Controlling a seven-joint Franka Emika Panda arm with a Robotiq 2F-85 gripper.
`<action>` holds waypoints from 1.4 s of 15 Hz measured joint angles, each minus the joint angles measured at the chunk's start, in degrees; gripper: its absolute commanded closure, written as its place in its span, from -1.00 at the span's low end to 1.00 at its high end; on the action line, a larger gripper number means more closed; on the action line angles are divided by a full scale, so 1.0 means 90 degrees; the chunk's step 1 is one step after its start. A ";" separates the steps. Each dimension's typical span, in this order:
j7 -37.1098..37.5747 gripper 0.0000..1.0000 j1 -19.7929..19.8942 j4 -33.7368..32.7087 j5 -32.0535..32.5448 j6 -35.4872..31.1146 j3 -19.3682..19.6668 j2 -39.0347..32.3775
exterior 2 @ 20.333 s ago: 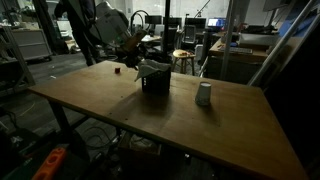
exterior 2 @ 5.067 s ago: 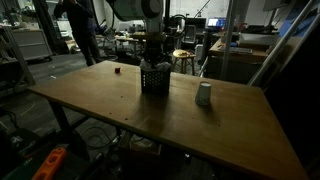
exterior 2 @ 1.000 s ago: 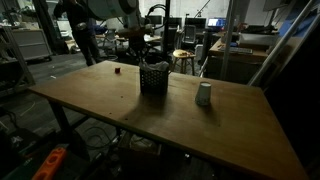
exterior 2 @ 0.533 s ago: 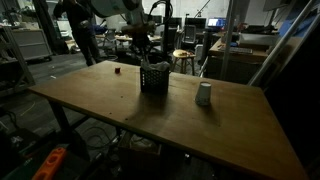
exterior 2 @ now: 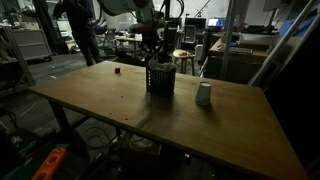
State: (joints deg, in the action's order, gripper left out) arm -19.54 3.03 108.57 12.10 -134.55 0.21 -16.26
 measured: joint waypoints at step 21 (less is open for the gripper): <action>0.0005 0.76 0.0143 -0.0598 -0.0178 0.0692 0.0021 -0.0984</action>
State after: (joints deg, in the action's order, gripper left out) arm -19.50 4.31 103.19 10.50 -128.32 0.40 -25.12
